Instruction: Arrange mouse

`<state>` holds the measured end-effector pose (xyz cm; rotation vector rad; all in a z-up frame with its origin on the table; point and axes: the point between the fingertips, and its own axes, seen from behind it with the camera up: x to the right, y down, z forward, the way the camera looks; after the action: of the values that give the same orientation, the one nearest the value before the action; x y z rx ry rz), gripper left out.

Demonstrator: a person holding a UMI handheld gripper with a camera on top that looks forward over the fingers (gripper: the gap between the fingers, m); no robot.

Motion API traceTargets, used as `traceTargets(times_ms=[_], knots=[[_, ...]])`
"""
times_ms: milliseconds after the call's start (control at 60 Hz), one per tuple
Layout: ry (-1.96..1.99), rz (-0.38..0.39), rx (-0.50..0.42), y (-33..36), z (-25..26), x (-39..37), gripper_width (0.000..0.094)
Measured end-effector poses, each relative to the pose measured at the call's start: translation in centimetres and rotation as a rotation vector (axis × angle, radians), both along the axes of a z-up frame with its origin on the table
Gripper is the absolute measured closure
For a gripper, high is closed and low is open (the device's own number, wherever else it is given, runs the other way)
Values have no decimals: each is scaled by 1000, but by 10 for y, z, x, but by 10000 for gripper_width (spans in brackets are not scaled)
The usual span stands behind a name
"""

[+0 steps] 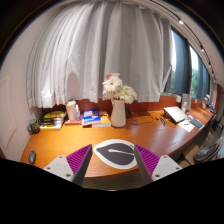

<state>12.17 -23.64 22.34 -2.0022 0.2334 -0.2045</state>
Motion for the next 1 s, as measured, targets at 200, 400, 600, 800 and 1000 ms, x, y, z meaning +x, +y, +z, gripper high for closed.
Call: traceTargets(times_ms=[200, 400, 600, 800, 1000], knots=[[11, 46, -82, -7, -65, -52, 114], [51, 183, -235, -24, -157, -170, 112], [89, 353, -342, -23, -211, -312, 98], [89, 458, -343, 23, -223, -418, 96], [81, 428, -340, 83, -234, -465, 121]])
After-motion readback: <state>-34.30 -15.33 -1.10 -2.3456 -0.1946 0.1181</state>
